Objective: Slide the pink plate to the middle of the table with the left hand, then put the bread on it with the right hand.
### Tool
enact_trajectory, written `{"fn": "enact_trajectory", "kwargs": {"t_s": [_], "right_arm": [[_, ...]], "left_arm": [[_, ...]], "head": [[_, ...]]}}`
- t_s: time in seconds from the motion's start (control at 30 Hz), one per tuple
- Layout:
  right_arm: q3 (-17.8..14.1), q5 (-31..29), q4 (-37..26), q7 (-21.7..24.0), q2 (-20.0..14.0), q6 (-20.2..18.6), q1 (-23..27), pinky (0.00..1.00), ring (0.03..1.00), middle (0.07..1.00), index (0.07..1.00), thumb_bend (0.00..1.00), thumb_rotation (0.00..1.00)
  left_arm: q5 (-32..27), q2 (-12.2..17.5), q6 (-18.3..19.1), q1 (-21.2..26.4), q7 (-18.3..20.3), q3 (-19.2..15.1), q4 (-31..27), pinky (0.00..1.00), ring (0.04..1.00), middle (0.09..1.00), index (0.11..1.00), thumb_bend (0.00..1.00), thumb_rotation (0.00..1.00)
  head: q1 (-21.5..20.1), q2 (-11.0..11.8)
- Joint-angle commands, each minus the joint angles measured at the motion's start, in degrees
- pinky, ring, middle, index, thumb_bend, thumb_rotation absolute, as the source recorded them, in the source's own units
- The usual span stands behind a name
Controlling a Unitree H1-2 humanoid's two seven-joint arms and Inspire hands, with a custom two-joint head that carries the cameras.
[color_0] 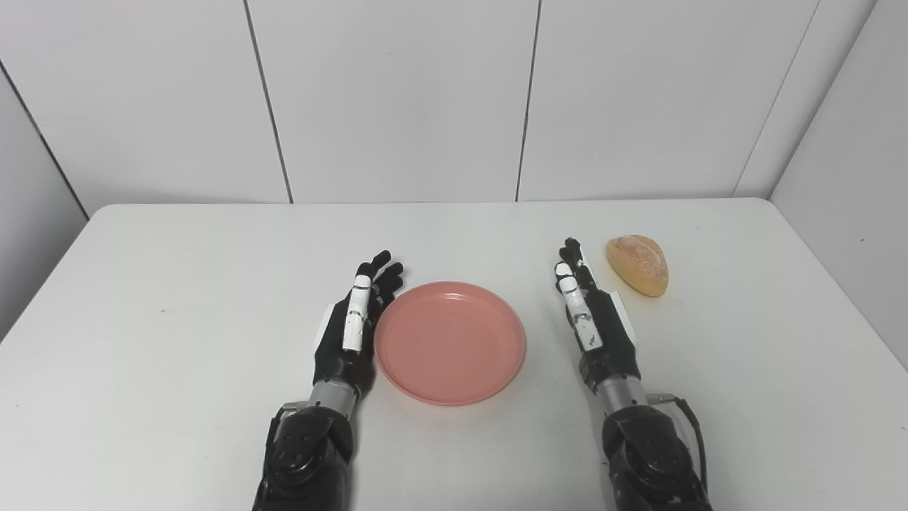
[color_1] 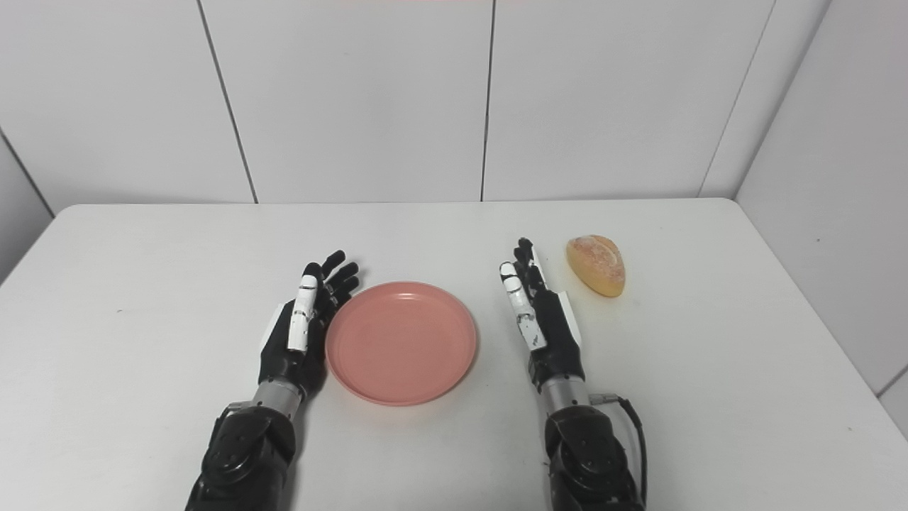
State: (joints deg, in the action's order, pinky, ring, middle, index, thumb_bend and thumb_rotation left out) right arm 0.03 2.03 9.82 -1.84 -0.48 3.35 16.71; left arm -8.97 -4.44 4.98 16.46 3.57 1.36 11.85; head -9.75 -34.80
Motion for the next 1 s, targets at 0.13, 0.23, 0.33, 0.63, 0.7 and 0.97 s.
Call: {"fn": "enact_trajectory", "kwargs": {"t_s": [0.13, 0.23, 0.33, 0.63, 0.7, 0.97], "right_arm": [[0.4, 7.7, -1.5, -2.6, -4.3, 6.8, 4.2, 1.0, 1.0, 0.997, 1.0, 0.61, 0.92], [0.4, 11.5, -1.1, -4.9, -5.8, 8.7, 5.0, 0.98, 0.981, 0.979, 0.994, 0.58, 0.92], [-0.1, 13.2, 0.3, -6.4, -7.0, 10.0, 5.9, 0.93, 0.951, 0.955, 0.98, 0.56, 0.86], [0.0, 21.3, 3.0, -11.5, -10.3, 10.6, 8.1, 0.88, 0.931, 0.959, 0.977, 0.57, 0.74], [-0.1, 23.0, 3.4, -12.9, -10.7, 9.4, 8.6, 0.86, 0.929, 0.963, 0.973, 0.58, 0.68], [0.3, 31.5, 6.9, -16.9, -13.6, 4.1, 10.7, 0.76, 0.874, 0.926, 0.954, 0.68, 0.58]], "left_arm": [[1.2, 0.4, -5.2, 0.2, 0.6, 0.3, -0.2, 0.99, 0.949, 0.93, 0.916, 0.39, 1.0], [2.5, 1.2, -7.5, 0.2, 0.5, 0.5, 0.3, 0.99, 0.959, 0.944, 0.932, 0.4, 1.0], [2.5, 1.6, -10.1, 0.4, 1.1, 0.6, 0.9, 0.98, 0.967, 0.954, 0.945, 0.42, 1.0], [2.5, 2.5, -13.6, 0.8, 1.3, 0.7, 2.5, 1.0, 0.985, 0.963, 0.952, 0.44, 1.0], [2.4, 2.6, -14.4, 1.0, 1.0, 0.3, 3.0, 1.0, 0.979, 0.958, 0.947, 0.42, 1.0], [2.8, 2.3, -17.8, 2.2, -2.0, -2.4, 5.8, 0.96, 0.946, 0.913, 0.886, 0.4, 1.0]], "head": [[-1.8, 0.0], [-2.6, -0.1], [-2.8, -0.1], [-3.2, -0.1], [-3.6, 0.0], [-4.8, 0.1]]}}
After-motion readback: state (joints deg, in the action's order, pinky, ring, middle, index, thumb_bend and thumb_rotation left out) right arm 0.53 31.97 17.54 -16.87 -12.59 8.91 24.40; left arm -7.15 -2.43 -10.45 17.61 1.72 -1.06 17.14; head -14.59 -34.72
